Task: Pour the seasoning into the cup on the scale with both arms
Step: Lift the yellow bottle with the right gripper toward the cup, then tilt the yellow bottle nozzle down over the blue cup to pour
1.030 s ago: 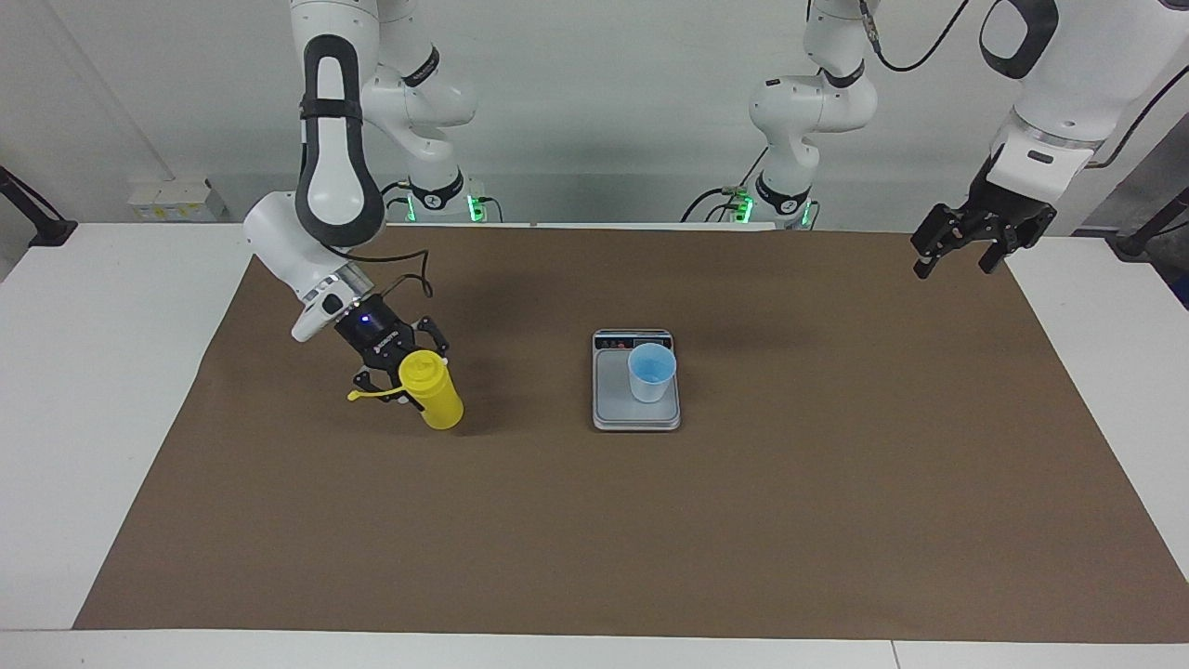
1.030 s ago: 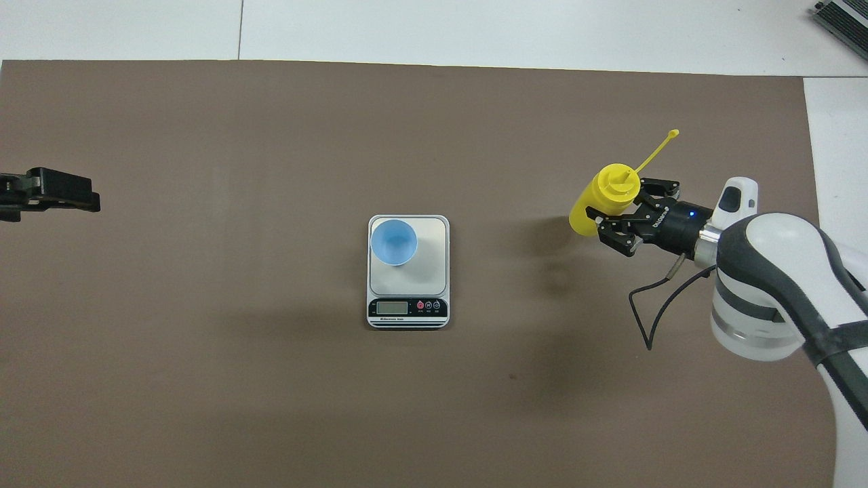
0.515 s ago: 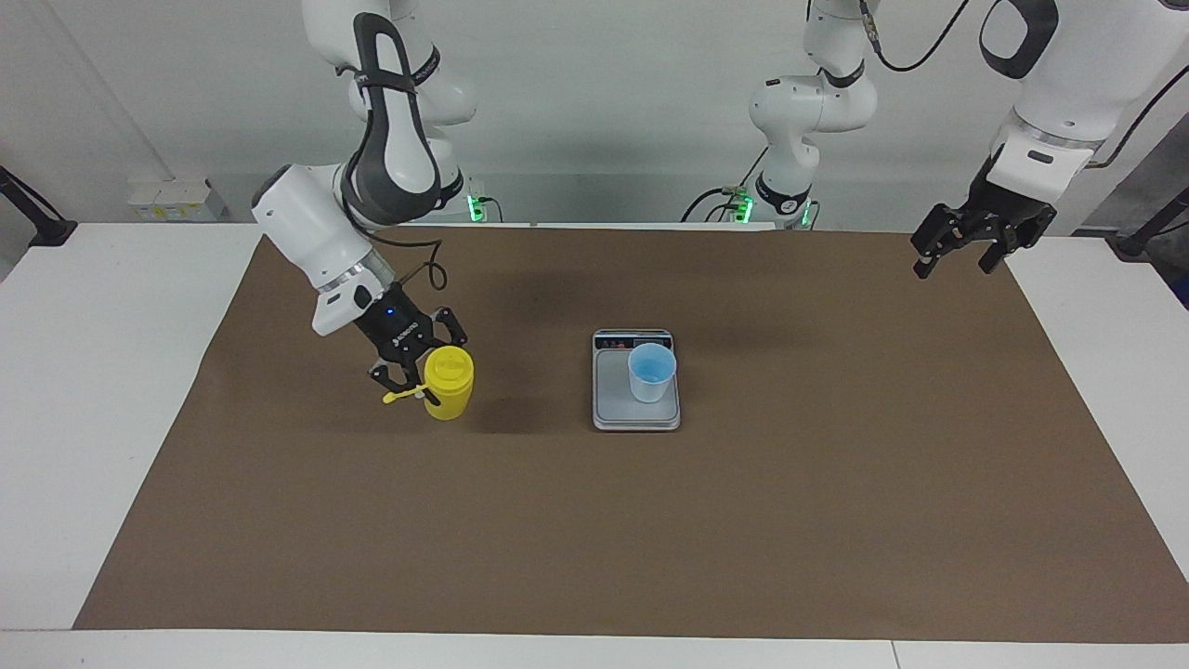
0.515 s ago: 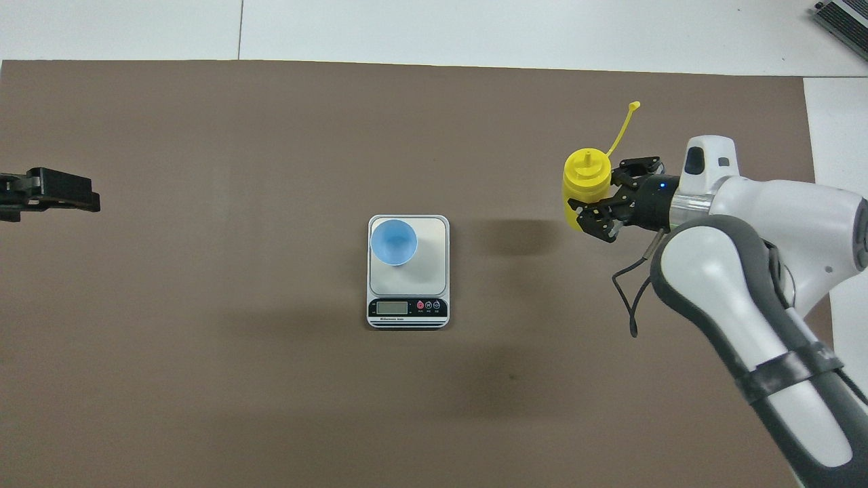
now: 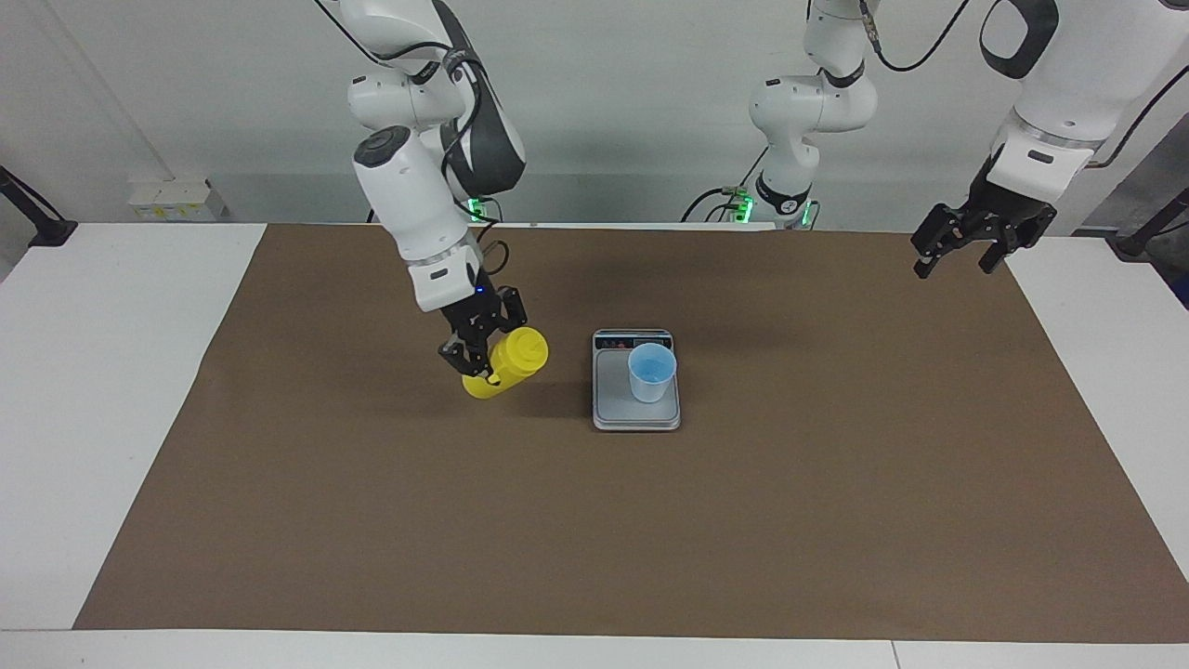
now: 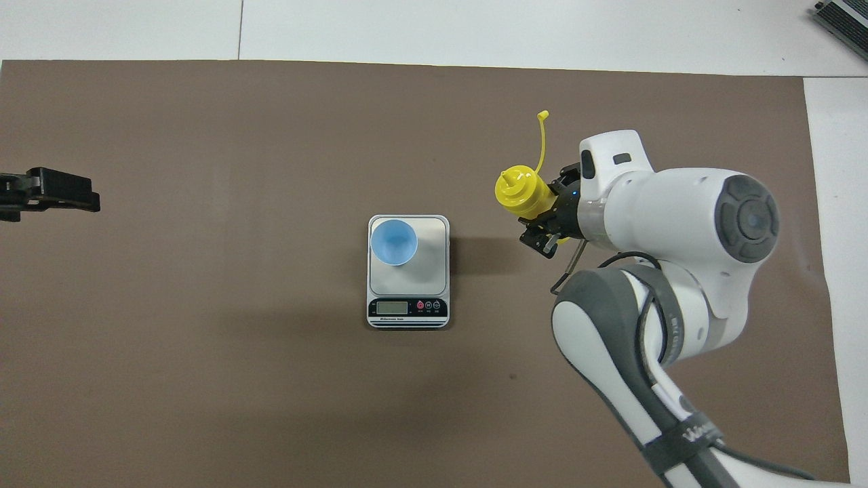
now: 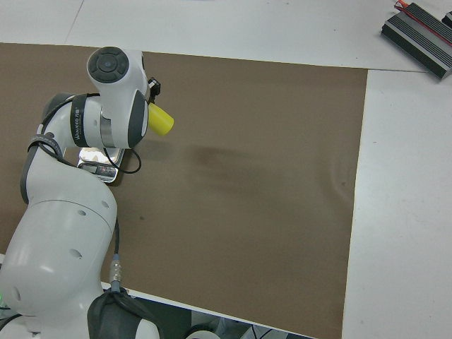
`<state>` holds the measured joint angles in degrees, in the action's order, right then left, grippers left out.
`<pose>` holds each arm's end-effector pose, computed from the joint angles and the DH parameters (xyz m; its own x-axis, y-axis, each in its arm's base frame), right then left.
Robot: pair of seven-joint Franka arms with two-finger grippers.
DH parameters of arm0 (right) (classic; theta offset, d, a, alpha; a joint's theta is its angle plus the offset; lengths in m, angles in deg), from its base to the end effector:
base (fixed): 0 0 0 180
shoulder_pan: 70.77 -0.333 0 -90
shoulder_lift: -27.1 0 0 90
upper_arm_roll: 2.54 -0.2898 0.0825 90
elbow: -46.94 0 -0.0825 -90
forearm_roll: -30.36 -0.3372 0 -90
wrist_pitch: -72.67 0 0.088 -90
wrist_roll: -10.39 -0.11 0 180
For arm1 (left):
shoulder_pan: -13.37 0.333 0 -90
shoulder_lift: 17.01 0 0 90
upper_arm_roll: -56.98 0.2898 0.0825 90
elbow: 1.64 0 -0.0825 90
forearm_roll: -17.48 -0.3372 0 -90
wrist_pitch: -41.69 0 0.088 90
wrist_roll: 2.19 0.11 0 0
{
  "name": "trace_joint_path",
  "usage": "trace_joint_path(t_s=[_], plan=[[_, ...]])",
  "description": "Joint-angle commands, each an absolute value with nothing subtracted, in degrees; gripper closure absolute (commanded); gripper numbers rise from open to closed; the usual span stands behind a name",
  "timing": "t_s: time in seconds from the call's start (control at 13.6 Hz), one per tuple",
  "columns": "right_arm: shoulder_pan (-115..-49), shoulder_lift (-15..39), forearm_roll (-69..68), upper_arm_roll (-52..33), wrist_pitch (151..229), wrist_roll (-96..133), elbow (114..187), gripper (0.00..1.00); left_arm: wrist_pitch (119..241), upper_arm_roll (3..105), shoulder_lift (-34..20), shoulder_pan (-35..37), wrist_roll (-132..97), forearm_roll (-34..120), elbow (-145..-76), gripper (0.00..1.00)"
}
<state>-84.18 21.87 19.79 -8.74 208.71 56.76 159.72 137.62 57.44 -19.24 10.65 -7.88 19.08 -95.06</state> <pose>0.5298 0.1898 0.4517 0.4661 0.8209 0.3298 0.8482 -0.5207 0.0972 0.5063 -0.0227 0.5990 0.9949 0.0628 0.0794 0.0601 -0.9975 0.0363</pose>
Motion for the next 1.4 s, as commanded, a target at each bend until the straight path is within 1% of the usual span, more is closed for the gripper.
trace_joint_path(t_s=[0.0, 0.15, 0.37, 0.44, 0.59, 0.74, 0.88, 1.1, 1.32], plan=[[-87.0, 22.5, 29.1, -8.8, 205.7, 50.1, 157.8, 1.00, 137.8, 57.9, -20.6, 10.2, -7.9, 19.3, -96.5, 0.00], [-88.0, 22.5, 33.2, -8.8, 205.4, 47.1, 157.2, 1.00, 137.8, 57.9, -20.6, 10.2, -7.9, 19.3, -96.5, 0.00], [-89.1, 21.9, 37.5, -8.8, 199.6, 43.5, 152.9, 1.00, 137.8, 57.9, -20.6, 10.2, -7.9, 19.3, -96.5, 0.00], [-89.4, 21.8, 40.6, -8.9, 199.2, 42.3, 152.7, 1.00, 137.8, 57.9, -20.6, 10.2, -7.9, 19.3, -96.5, 0.00], [-91.9, 21.0, 45.4, -8.8, 199.6, 40.1, 152.5, 1.00, 137.8, 57.9, -20.6, 10.2, -7.9, 19.3, -96.5, 0.00], [-94.0, 18.2, 49.9, -8.8, 198.6, 36.4, 148.6, 1.00, 137.8, 57.9, -20.7, 10.2, -7.9, 19.3, -96.5, 0.00], [-94.4, 15.2, 52.5, -8.8, 197.6, 36.3, 145.5, 1.00, 137.8, 57.9, -20.6, 10.2, -7.9, 19.3, -96.5, 0.00], [-96.3, 12.5, 60.1, -8.9, 197.7, 36.3, 143.0, 1.00, 137.8, 57.9, -20.7, 10.2, -7.9, 19.3, -96.5, 0.00], [-97.8, 11.3, 66.9, -9.0, 197.3, 36.3, 142.7, 1.00, 137.8, 57.9, -20.6, 10.2, -7.9, 19.3, -96.5, 0.00]])
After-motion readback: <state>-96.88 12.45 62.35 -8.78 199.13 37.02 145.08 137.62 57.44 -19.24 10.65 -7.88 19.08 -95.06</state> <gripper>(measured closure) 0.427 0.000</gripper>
